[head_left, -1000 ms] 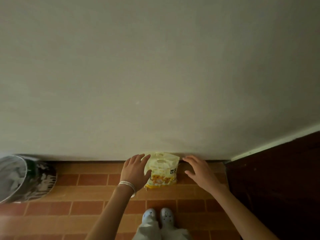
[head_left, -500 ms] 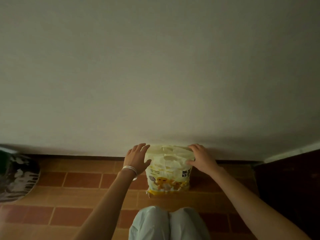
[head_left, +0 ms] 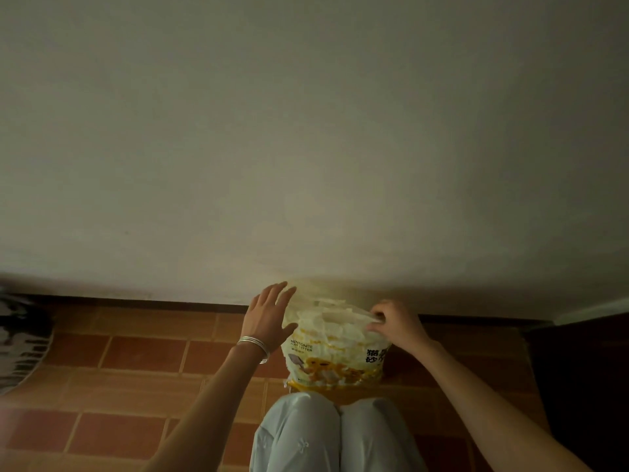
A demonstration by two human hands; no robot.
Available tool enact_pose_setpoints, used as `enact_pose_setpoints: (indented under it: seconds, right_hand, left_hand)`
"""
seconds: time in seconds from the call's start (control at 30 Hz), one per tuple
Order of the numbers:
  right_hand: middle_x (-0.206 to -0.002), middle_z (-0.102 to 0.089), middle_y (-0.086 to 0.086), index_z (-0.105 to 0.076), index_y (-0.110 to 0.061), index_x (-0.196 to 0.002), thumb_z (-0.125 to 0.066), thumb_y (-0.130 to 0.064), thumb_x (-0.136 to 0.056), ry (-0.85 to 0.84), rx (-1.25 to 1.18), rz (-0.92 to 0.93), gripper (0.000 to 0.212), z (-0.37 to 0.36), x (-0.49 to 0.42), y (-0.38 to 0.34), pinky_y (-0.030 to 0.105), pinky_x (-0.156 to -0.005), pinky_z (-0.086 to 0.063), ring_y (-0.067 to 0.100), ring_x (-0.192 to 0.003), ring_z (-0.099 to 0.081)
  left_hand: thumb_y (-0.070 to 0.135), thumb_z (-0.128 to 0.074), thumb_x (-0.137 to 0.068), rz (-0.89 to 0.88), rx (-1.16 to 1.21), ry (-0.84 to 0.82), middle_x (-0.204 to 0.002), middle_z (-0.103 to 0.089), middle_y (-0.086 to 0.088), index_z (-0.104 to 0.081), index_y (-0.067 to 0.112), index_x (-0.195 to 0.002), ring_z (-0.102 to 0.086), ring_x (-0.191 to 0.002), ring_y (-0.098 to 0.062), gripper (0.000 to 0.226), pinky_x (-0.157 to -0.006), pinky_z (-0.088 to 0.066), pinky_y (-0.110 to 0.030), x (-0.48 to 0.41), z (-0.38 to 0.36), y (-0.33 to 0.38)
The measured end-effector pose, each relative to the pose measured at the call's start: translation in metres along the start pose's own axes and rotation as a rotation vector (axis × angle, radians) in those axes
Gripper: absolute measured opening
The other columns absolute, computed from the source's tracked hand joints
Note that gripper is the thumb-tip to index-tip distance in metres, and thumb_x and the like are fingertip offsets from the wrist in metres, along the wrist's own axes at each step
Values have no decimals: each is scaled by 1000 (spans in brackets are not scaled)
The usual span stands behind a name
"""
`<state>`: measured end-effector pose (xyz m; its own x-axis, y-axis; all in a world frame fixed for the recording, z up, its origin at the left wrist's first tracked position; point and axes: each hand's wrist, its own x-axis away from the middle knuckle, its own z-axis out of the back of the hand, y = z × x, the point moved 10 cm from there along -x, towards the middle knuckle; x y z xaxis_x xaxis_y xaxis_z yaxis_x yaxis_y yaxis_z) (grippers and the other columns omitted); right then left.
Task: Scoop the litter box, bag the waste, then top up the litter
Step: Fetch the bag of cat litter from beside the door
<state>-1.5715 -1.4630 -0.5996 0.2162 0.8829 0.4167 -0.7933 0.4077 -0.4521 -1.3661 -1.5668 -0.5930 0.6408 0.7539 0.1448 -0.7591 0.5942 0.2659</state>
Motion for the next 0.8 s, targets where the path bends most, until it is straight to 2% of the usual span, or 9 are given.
enact_pose_setpoints:
  seconds: [0.07,0.13,0.2,0.3,0.37,0.43,0.53,0.7,0.8]
  right_hand:
    - [-83,-61,-3,-69,-12,-87,-71,-36,-77,-6,-37,26,27,3,12,-11,20,-60,-41,13,-73,-57]
    - [-87,-64,-4,-70,-14,-89,-71,-36,-77,-27,-80,53,25,8,26,-25,22,-67,-45,11,-77,-58]
    - [-86,-61,-9,-70,-15,-90,-70,-34,-78,-48,-107,80,22,16,40,-42,16,-67,-43,8,-78,-57]
    - [-81,-54,-15,-71,-16,-89,-68,-30,-81,-30,-122,107,16,38,62,-69,10,-64,-39,2,-75,-53]
    - [-83,-56,-14,-71,-17,-90,-67,-29,-82,-29,-121,118,15,60,76,-87,12,-66,-42,1,-75,-54]
    - [-84,-59,-12,-71,-17,-90,-66,-29,-83,-37,-116,126,15,87,92,-103,20,-70,-47,3,-76,-55]
    - [-78,-56,-13,-70,-15,-86,-68,-29,-81,-29,-106,137,14,140,115,-132,26,-70,-45,6,-74,-54]
    - [-74,-53,-14,-69,-12,-79,-73,-24,-76,8,-104,149,13,241,154,-185,24,-69,-41,8,-72,-54]
    - [-73,-55,-14,-65,-20,-72,-78,-24,-70,52,-116,178,14,297,179,-222,19,-68,-41,5,-70,-54]
  left_hand:
    - [40,-78,-68,-8,-19,-41,-139,-47,-4,-45,19,-136,-43,-129,-28,79,-103,-37,-42,4,4,5]
    - [45,-67,-78,-16,-49,-158,-146,-37,3,-34,25,-142,-31,-136,-20,75,-112,-24,-36,11,3,13]
    - [44,-63,-82,-22,-56,-232,-141,-44,5,-41,27,-136,-36,-132,-17,61,-113,-20,-33,21,9,23]
    - [37,-61,-86,11,6,-217,-123,-59,10,-55,31,-119,-51,-118,-13,34,-107,-27,-30,40,37,34]
    - [33,-59,-87,37,8,-180,-115,-64,8,-60,27,-114,-56,-110,-14,28,-100,-34,-29,53,62,36]
    - [28,-61,-86,50,54,-123,-106,-68,4,-65,23,-108,-61,-102,-19,22,-94,-39,-31,66,93,40]
    - [27,-64,-84,48,130,-53,-96,-70,4,-68,24,-99,-64,-91,-21,16,-85,-44,-32,80,154,54]
    - [29,-63,-85,37,178,29,-89,-68,0,-67,18,-92,-63,-86,-25,14,-74,-42,-30,96,271,81]
    - [30,-65,-84,46,197,67,-91,-70,1,-68,19,-94,-64,-87,-25,16,-74,-44,-31,105,343,88]
